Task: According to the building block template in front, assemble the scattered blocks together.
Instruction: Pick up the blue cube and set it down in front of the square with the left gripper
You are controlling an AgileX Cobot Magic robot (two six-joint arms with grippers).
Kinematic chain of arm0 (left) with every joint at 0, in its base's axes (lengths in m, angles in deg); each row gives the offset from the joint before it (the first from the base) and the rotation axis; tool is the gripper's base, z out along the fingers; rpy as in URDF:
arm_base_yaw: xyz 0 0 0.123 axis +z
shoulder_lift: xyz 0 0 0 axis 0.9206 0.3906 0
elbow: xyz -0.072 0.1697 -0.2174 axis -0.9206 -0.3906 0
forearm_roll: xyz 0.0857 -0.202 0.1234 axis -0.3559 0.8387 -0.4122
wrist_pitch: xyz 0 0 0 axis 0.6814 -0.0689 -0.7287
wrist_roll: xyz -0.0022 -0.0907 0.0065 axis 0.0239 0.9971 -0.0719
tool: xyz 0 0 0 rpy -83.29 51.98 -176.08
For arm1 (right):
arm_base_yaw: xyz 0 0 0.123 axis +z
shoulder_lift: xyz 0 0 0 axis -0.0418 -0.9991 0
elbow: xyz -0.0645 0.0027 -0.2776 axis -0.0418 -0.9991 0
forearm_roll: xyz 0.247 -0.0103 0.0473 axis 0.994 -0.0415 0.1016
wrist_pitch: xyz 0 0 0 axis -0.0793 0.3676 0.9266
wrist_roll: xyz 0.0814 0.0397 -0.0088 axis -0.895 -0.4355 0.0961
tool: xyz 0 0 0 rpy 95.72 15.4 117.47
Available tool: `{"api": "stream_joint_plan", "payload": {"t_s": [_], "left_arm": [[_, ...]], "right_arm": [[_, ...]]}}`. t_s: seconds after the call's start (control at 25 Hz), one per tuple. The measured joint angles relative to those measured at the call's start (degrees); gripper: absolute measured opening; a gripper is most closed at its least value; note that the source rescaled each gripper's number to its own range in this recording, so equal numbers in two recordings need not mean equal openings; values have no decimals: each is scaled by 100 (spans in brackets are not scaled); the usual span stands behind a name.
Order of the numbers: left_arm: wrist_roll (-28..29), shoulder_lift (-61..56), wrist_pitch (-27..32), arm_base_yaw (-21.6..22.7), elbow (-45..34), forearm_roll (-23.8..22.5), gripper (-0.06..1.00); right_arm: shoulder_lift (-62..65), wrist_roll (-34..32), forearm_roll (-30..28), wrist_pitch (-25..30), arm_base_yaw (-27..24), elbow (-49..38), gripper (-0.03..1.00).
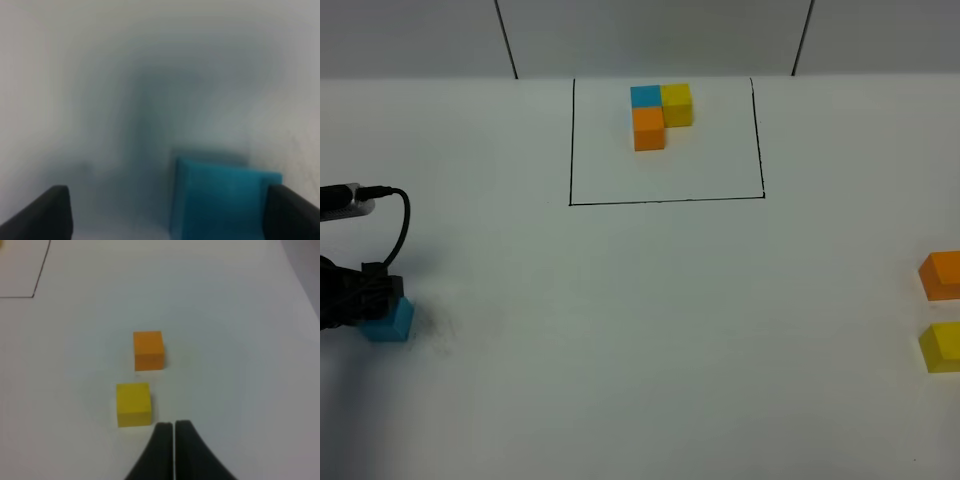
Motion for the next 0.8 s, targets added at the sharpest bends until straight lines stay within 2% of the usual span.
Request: {"api": "stream_joint_plan", "payload": {"t_s": [0.16, 0.32, 0.8], "left_arm": [[-81, 104, -247, -163, 4, 184, 92], [-280, 169, -139, -368, 4, 453, 89], [-332, 222, 28, -515, 4, 501, 87]], "right_arm": [[0, 0, 0, 0, 0, 0, 1], [0, 0, 0, 0, 0, 0, 1], [0, 0, 0, 0, 0, 0, 1]]}}
